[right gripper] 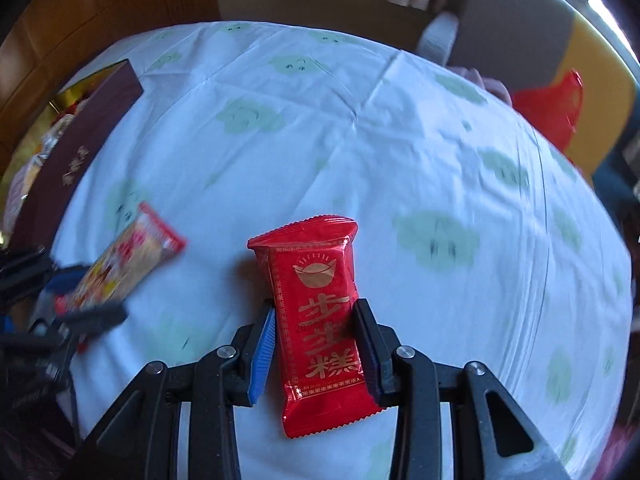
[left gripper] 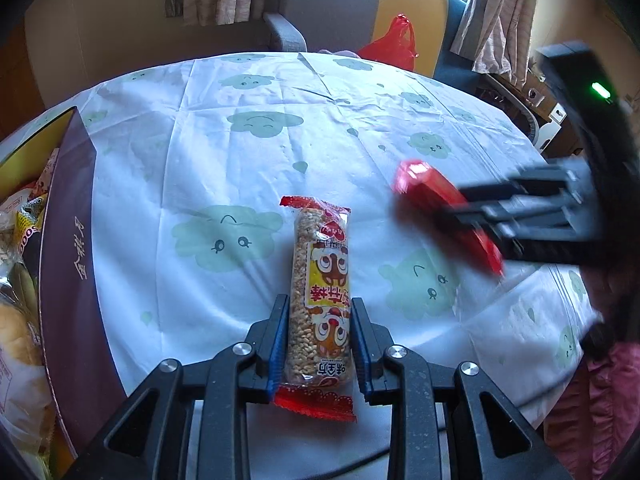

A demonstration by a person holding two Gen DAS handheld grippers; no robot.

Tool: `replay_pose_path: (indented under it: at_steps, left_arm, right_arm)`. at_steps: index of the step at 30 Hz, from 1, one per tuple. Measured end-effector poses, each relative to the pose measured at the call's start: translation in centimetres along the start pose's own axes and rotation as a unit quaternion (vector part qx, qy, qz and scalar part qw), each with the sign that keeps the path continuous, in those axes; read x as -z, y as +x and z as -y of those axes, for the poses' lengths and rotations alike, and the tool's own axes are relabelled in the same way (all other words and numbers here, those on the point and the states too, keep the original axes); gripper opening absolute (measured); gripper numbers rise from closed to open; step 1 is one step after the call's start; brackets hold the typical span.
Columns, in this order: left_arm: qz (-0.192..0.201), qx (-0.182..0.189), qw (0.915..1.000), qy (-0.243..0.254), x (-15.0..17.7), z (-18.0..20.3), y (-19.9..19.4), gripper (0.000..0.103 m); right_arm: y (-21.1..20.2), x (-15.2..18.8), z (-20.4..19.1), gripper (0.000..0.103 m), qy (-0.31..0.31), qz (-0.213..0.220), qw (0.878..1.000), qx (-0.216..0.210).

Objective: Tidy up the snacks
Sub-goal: 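Grasp the red gold-printed packet with the right gripper while the left gripper holds the rice bar, then carry the rice bar into the gold tin and open the left gripper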

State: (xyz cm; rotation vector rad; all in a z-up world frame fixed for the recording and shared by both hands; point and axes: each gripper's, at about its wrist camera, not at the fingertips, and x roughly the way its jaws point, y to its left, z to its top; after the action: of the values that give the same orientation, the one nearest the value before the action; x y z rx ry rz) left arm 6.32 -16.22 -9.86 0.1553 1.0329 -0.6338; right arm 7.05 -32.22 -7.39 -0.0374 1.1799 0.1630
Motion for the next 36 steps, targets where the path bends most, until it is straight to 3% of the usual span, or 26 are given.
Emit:
replay_pose_path:
  at_steps: [2,7,10,15,20,36]
  left_arm:
    - [0.002,-0.008,0.9999,0.007,0.1,0.3,-0.1,0.029]
    - [-0.002,-0.018,0.9998,0.005,-0.2,0.6,0.0,0.029]
    - [-0.002,-0.028,0.9996,0.003,-0.5,0.9,-0.2,0.029]
    - [0.034,-0.038,0.9986,0.012,-0.8,1.7,-2.9,0.029]
    - [0.065,-0.05,0.9964,0.019,-0.8,2.4,-6.1,0.029]
    - [0.11,-0.079,0.9908,0.006,0.9,1.3,-12.2,0.029]
  right_arm:
    - [-0.9,2.3,-0.6,0.039,0.014,0.008,1.0,-0.007]
    - [-1.8,6.1,-3.0,0.04,0.013,0.038,0.999,0.024]
    - [-1.7,6.1,-3.8,0.04,0.021,0.055,0.997,0.048]
    - [-1.5,6.5,-4.5,0.04,0.038,0.081,0.993,0.071]
    - [-1.4,7.0,-4.5,0.04,0.051,0.102,0.991,0.072]
    - [-1.5,8.4,-4.6,0.04,0.068,0.151,0.984,0.069]
